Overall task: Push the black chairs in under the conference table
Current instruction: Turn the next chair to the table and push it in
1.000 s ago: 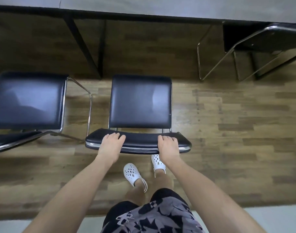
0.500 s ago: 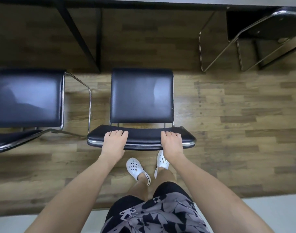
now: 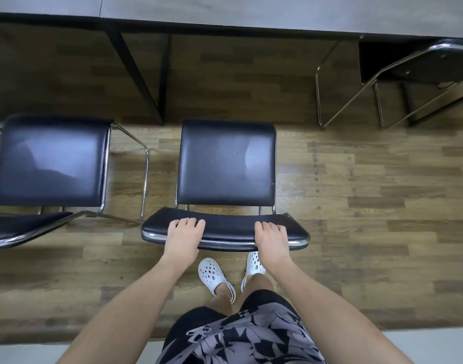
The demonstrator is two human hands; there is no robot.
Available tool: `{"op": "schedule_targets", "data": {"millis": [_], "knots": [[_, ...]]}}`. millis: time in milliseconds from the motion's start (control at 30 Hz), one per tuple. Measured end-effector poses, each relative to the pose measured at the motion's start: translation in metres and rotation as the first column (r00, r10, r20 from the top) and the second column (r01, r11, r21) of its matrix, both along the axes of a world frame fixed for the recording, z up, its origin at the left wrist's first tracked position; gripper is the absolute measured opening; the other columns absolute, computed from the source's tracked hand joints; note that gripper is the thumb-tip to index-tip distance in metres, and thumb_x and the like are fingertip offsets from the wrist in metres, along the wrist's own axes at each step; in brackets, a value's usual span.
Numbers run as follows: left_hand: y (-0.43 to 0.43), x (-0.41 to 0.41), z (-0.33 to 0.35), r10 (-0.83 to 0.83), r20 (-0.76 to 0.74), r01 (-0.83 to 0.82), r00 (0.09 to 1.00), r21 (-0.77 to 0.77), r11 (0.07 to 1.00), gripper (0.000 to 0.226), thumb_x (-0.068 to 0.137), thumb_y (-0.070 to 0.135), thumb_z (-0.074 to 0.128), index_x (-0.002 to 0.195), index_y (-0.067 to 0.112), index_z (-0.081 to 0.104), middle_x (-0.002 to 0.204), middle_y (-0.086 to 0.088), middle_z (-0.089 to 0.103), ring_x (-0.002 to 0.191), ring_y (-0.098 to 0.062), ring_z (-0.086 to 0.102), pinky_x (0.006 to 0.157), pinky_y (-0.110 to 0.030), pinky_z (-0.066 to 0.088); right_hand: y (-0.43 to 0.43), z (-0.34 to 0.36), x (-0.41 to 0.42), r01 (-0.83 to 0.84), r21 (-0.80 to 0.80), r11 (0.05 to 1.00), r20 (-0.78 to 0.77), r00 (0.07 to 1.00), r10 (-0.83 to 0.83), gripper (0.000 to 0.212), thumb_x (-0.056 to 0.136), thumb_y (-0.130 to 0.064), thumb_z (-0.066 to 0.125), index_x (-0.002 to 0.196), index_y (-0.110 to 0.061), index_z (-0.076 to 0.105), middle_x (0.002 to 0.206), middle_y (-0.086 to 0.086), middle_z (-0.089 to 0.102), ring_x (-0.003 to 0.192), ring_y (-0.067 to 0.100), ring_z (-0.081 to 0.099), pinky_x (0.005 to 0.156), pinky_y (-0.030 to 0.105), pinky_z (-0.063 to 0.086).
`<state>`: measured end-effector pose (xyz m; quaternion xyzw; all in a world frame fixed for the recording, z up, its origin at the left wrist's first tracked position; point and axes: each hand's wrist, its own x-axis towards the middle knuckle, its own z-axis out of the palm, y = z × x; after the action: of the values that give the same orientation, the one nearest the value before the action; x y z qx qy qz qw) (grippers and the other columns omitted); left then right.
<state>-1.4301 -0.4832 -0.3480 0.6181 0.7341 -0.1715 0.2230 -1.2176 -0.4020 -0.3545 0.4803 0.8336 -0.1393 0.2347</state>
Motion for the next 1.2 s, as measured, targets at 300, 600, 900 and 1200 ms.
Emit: {"op": "schedule_targets", "data": {"millis": [300, 600, 900, 1200], "knots": [[0.003, 0.002, 0.003, 0.000, -0.009, 0.000, 1.000, -0.026, 1.000, 0.059, 0.083, 0.017, 0.068, 0.134, 0.021, 0.038, 0.139, -0.001, 0.048, 0.135, -0.024, 0.038, 0.114, -0.041, 0.022, 0.000, -0.004, 0.002, 0.020, -0.019, 1.000, 0.000, 1.000, -0.020, 0.051, 0.048, 0.007, 0.066, 0.093, -0.014, 0.052, 0.085, 0.001, 0.061, 0.084, 0.023, 0.060, 0.078, 0.033, 0.040], [0.005, 0.001, 0.004, 0.012, 0.001, -0.012, 1.000, -0.022, 1.000, 0.058, 0.083, 0.015, 0.069, 0.133, 0.021, 0.039, 0.136, -0.002, 0.049, 0.131, -0.024, 0.041, 0.109, -0.040, 0.026, 0.003, 0.000, 0.001, 0.005, -0.021, 1.000, -0.021, 1.000, -0.005, 0.044, 0.058, 0.007, 0.061, 0.095, -0.014, 0.050, 0.089, 0.002, 0.060, 0.088, 0.024, 0.058, 0.080, 0.033, 0.038], [0.017, -0.001, 0.002, 0.022, 0.004, -0.022, 1.000, -0.008, 1.000, 0.056, 0.081, 0.013, 0.070, 0.129, 0.020, 0.041, 0.132, -0.002, 0.051, 0.128, -0.024, 0.043, 0.109, -0.039, 0.027, 0.016, 0.007, -0.004, -0.009, -0.009, 1.000, -0.013, 1.000, 0.009, 0.042, 0.066, 0.004, 0.060, 0.100, -0.015, 0.044, 0.098, 0.001, 0.060, 0.097, 0.023, 0.056, 0.082, 0.031, 0.034], [0.062, -0.014, 0.000, -0.002, -0.026, 0.001, 1.000, -0.045, 0.999, 0.049, 0.081, 0.021, 0.071, 0.119, 0.020, 0.042, 0.118, -0.001, 0.054, 0.114, -0.025, 0.049, 0.099, -0.038, 0.032, 0.060, 0.006, -0.014, -0.034, -0.004, 0.999, 0.022, 0.999, 0.034, 0.044, 0.065, 0.005, 0.059, 0.101, -0.015, 0.043, 0.100, 0.001, 0.059, 0.097, 0.024, 0.055, 0.076, 0.032, 0.029]]}}
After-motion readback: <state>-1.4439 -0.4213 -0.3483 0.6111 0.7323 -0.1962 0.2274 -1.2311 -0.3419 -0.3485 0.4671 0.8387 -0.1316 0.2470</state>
